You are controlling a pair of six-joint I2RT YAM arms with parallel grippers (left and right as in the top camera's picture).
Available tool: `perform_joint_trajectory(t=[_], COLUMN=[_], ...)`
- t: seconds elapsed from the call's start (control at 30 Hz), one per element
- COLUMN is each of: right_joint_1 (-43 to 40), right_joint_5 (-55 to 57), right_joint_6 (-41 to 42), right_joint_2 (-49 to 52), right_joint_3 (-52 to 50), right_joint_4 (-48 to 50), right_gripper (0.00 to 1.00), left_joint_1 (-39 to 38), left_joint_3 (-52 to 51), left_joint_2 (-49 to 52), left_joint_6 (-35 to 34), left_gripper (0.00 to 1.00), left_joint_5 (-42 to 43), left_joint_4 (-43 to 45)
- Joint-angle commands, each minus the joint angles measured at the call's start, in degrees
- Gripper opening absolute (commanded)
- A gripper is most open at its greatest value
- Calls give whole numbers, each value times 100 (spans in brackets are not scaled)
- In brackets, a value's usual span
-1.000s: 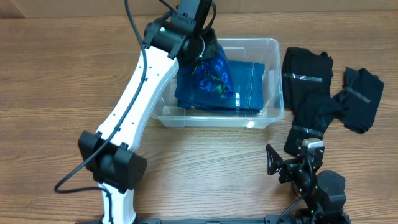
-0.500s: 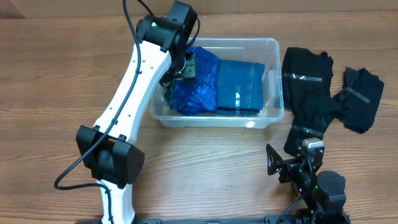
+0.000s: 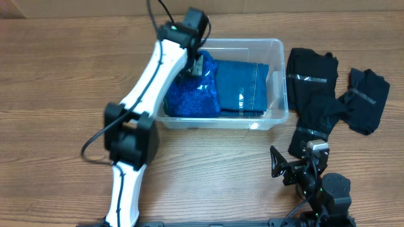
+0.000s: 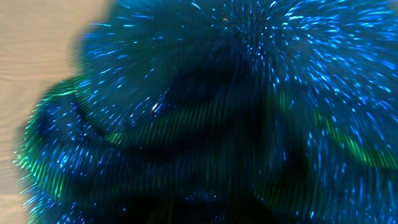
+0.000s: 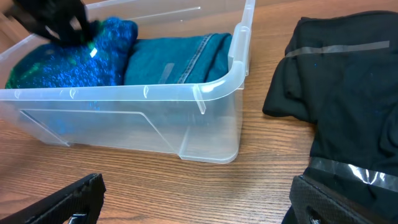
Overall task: Pack container
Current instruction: 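Carry the sparkly fabric into the bin's left side and release, then raise the left arm aside and reach the right gripper to the black clothing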
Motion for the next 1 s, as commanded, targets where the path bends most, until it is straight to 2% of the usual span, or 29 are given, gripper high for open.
perform_joint_trajectory(t=[0.0, 0.07, 0.13, 0.23, 0.3, 0.37, 0.47, 0.57, 0.63, 0.77, 0.9, 0.97], right_joint_1=[-11, -11, -11, -11, -11, -11, -11, -11, -11, -11, -11, -11], right_joint_5=[-31, -31, -28, -31, -31, -186, -1779, -2297, -2199, -1366, -70, 24], right_joint_6=[20, 20, 20, 20, 20, 24, 442, 1130, 1513, 1569, 1456, 1196], right_joint_2=[-55, -55, -55, -55, -55, -55, -55, -50, 13, 697, 2413, 3143], right_joint_3=[-37, -37, -37, -37, -37, -37, -35, -4, 190, 1189, 2708, 3200], right_joint_4=[-76, -76, -76, -76, -76, 120, 262, 437, 284, -260, -1241, -1379], right_gripper=[100, 100, 100, 100, 100, 100, 100, 100, 100, 100, 100, 100], left_joint_1=[-2, -2, -2, -2, 0, 17, 111, 264, 356, 385, 385, 380], left_joint_3=[-37, 116, 457, 1182, 1545, 1770, 1775, 1775, 1775, 1768, 1768, 1768], left_joint_2=[389, 275, 22, -660, -1169, -1788, -2664, -3161, -3394, -3521, -3499, -3499], left_joint_6=[107, 13, -26, -26, -33, -44, -22, -24, -22, 227, 280, 278], left_gripper=[26, 23, 28, 59, 72, 100, 100, 100, 100, 100, 100, 100], left_joint_5=[225, 232, 229, 400, 555, 476, 435, 79, -319, -745, -739, -739], left_joint_4=[-90, -229, -494, -898, -1073, -1250, -1547, -1952, -2347, -2632, -2632, -2629])
